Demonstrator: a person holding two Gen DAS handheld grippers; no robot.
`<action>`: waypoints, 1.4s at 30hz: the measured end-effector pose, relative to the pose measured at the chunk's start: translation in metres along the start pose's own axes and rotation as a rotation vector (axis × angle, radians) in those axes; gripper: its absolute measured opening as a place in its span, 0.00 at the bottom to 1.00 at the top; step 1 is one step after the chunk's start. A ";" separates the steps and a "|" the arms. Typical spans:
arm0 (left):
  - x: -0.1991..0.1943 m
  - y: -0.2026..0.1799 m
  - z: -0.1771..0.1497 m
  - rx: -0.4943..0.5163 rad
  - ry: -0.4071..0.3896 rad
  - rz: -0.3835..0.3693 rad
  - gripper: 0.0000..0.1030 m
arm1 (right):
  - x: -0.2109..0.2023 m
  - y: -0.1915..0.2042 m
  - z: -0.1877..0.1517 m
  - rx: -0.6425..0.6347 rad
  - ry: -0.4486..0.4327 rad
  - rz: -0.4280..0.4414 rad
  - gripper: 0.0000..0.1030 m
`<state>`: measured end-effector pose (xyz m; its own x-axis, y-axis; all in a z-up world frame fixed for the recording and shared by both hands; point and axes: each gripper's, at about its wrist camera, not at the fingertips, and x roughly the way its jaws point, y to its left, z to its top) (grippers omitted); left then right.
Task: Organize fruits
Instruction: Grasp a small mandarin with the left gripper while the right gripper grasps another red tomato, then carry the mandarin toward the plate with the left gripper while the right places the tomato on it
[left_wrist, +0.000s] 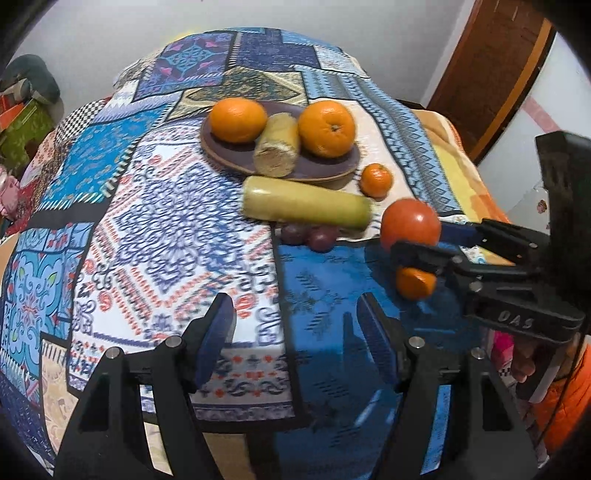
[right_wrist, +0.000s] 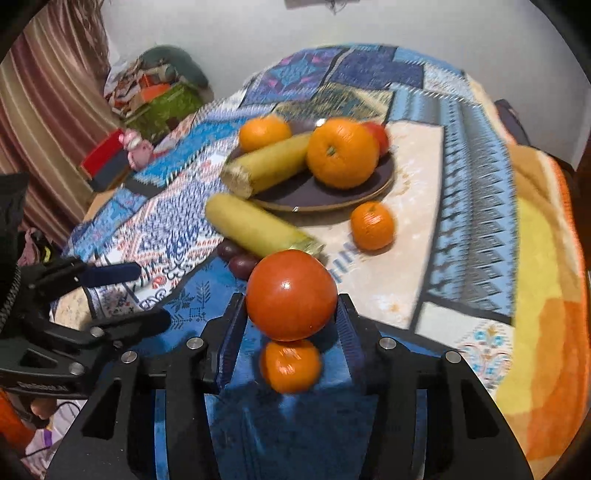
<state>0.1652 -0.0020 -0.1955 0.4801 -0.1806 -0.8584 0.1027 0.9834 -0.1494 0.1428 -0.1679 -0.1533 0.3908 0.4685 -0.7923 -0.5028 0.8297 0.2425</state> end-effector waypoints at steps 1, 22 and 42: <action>0.000 -0.004 0.001 0.005 0.001 -0.004 0.67 | -0.005 -0.003 0.000 0.006 -0.013 -0.005 0.44; 0.054 -0.082 0.013 0.075 0.066 -0.038 0.50 | -0.057 -0.055 -0.027 0.084 -0.071 -0.066 0.44; 0.010 -0.037 0.036 0.015 -0.075 -0.041 0.34 | -0.038 -0.033 0.006 0.036 -0.081 -0.050 0.44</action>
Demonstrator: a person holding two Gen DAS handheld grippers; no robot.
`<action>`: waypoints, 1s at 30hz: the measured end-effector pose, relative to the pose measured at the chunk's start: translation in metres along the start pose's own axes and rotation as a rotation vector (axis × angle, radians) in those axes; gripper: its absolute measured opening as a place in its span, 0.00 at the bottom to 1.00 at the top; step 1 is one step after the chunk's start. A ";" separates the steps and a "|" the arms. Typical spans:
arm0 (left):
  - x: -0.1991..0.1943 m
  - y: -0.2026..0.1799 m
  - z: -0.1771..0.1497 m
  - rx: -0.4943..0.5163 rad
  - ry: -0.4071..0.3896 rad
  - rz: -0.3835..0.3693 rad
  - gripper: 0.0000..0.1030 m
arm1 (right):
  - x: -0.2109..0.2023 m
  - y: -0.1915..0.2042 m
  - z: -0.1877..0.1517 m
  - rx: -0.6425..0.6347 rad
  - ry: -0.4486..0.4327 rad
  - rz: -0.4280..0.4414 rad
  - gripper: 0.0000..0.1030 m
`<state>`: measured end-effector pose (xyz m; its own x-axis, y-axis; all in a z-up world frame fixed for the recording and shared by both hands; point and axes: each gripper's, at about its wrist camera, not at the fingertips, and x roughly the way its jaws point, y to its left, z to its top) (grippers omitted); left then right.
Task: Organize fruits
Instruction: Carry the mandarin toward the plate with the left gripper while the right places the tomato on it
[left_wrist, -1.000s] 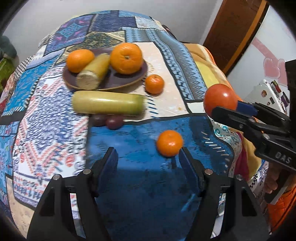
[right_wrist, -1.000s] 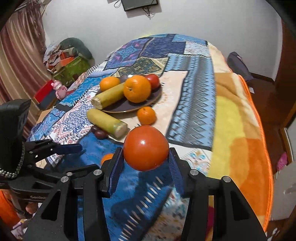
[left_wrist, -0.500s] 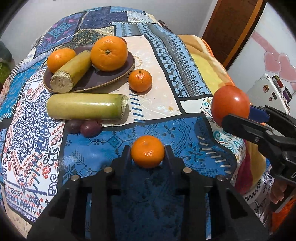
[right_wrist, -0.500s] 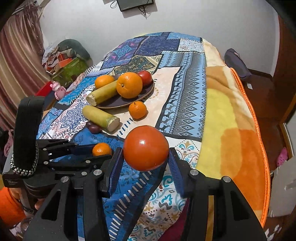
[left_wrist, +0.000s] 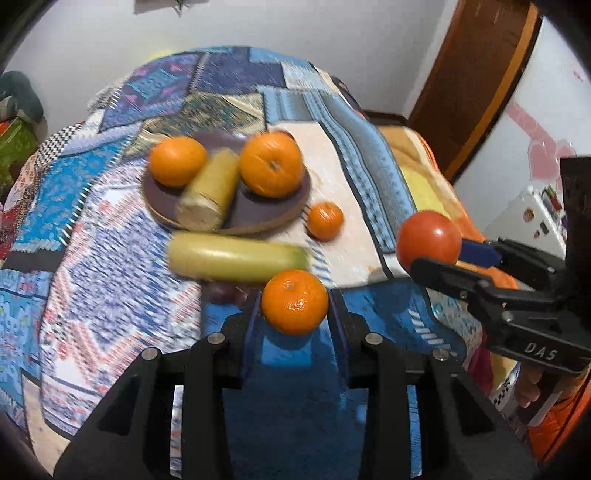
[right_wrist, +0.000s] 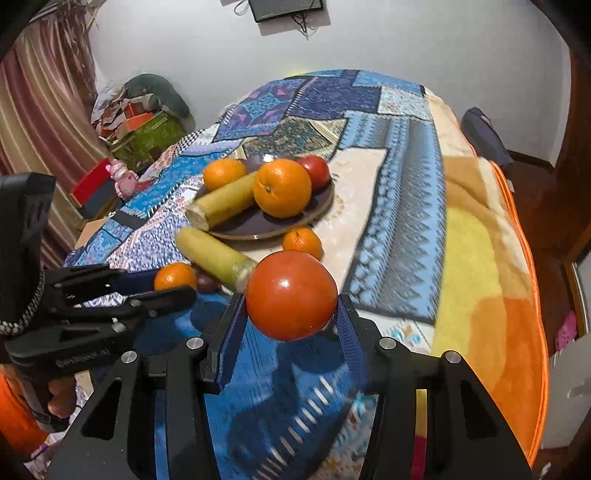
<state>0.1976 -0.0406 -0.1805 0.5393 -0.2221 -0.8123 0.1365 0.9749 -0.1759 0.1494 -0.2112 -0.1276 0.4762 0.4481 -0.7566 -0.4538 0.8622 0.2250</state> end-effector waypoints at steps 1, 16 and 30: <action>-0.003 0.006 0.004 -0.007 -0.009 0.004 0.34 | 0.001 0.001 0.003 -0.004 -0.003 0.000 0.44; 0.003 0.089 0.063 -0.089 -0.061 0.077 0.34 | 0.040 0.025 0.074 -0.083 -0.072 -0.010 0.44; 0.043 0.107 0.082 -0.069 -0.026 0.101 0.34 | 0.097 0.019 0.116 -0.091 -0.038 -0.023 0.44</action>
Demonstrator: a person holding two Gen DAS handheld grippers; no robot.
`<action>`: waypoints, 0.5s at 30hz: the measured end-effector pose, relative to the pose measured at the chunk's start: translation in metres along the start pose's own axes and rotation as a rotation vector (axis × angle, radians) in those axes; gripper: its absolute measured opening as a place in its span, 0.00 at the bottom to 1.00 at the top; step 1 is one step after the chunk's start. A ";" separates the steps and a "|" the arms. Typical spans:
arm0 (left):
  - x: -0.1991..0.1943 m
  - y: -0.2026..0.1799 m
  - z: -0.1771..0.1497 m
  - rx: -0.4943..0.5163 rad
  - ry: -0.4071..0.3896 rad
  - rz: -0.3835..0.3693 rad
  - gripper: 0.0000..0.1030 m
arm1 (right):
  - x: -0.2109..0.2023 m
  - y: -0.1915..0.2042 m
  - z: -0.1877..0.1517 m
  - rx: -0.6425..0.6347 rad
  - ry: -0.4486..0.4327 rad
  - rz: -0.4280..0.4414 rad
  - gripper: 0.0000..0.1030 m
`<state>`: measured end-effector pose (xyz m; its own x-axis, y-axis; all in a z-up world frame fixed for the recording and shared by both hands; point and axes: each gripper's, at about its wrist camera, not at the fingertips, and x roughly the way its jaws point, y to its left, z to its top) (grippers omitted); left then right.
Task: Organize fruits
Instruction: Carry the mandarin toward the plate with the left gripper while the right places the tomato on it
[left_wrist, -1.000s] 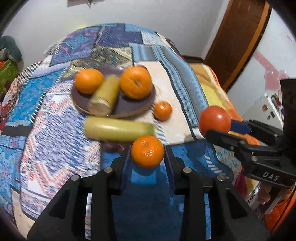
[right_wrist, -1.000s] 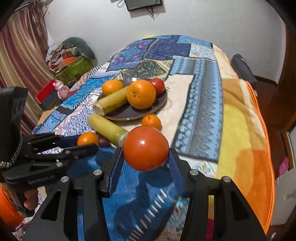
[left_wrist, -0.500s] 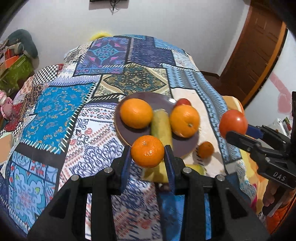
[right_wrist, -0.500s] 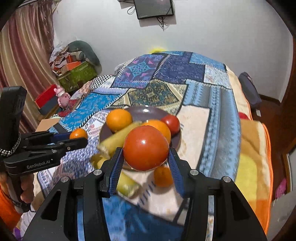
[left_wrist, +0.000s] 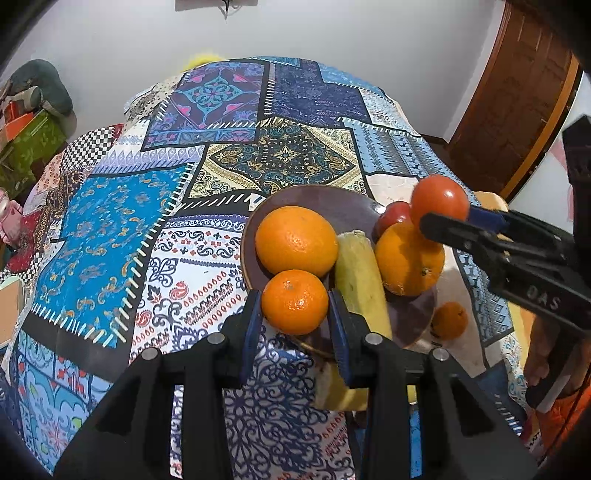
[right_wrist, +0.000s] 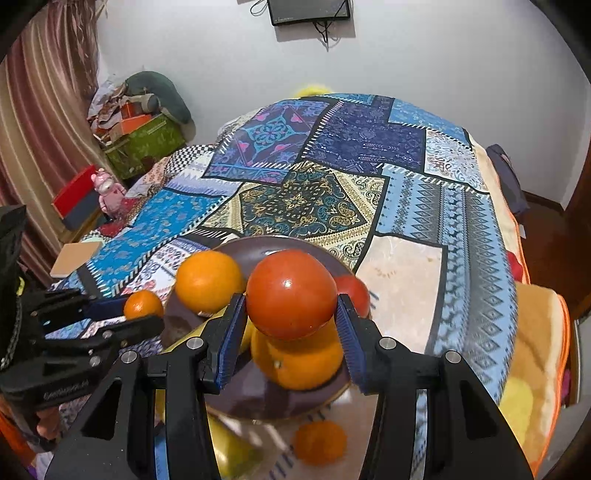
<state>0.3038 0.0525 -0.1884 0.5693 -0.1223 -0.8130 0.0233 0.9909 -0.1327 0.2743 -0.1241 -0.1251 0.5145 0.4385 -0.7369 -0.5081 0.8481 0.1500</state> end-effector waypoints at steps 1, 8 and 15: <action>0.002 0.001 0.001 0.000 0.002 -0.002 0.34 | 0.002 -0.001 0.002 -0.002 0.000 -0.001 0.44; 0.007 0.002 0.003 0.000 0.002 -0.014 0.34 | 0.024 0.001 0.015 -0.033 0.021 -0.011 0.43; 0.011 0.004 0.004 -0.016 0.001 -0.018 0.34 | 0.041 0.017 0.017 -0.096 0.059 -0.007 0.37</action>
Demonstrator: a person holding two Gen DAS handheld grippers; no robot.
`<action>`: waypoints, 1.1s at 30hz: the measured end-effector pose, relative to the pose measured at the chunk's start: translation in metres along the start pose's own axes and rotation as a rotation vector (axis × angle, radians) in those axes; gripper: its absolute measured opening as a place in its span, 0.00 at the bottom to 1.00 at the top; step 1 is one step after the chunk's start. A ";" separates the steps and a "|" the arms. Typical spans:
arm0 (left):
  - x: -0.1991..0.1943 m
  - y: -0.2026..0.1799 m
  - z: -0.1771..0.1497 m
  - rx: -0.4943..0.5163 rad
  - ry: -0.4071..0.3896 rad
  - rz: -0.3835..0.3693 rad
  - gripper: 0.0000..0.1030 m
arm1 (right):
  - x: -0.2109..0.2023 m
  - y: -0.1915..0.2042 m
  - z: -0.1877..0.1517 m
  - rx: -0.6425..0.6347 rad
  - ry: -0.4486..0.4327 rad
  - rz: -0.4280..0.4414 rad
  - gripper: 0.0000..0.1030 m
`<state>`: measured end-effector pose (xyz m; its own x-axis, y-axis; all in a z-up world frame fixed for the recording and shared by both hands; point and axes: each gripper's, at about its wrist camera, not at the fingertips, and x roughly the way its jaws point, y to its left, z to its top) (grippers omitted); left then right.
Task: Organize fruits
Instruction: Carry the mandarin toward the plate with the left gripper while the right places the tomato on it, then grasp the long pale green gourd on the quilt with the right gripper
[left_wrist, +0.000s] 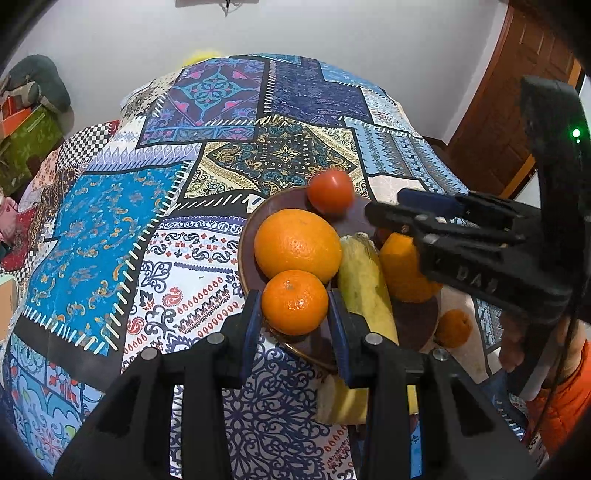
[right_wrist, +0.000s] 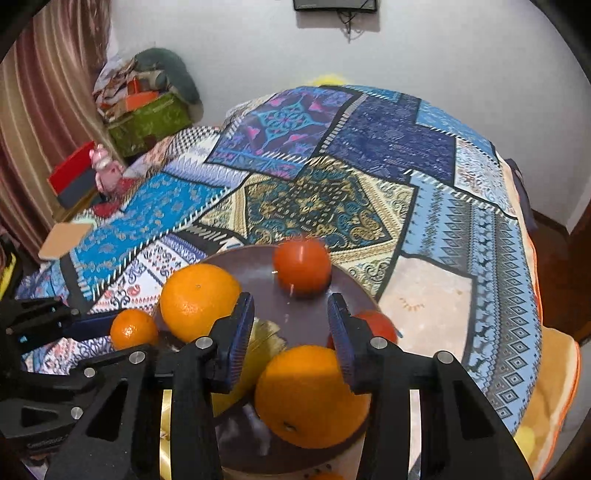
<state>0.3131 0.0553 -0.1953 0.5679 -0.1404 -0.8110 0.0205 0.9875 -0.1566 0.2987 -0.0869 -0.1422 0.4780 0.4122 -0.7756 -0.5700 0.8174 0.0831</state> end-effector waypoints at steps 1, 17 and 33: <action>0.000 0.000 0.000 -0.001 0.000 -0.001 0.34 | 0.003 0.001 -0.001 -0.002 0.010 0.001 0.37; -0.014 -0.002 -0.001 -0.002 -0.016 -0.012 0.46 | -0.030 -0.001 -0.018 -0.004 -0.008 0.011 0.40; -0.057 -0.002 -0.043 0.029 -0.018 0.026 0.63 | -0.069 0.015 -0.077 0.018 0.020 0.083 0.46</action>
<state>0.2449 0.0579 -0.1732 0.5829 -0.1132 -0.8046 0.0291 0.9925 -0.1186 0.2058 -0.1346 -0.1355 0.4160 0.4708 -0.7780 -0.5951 0.7879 0.1585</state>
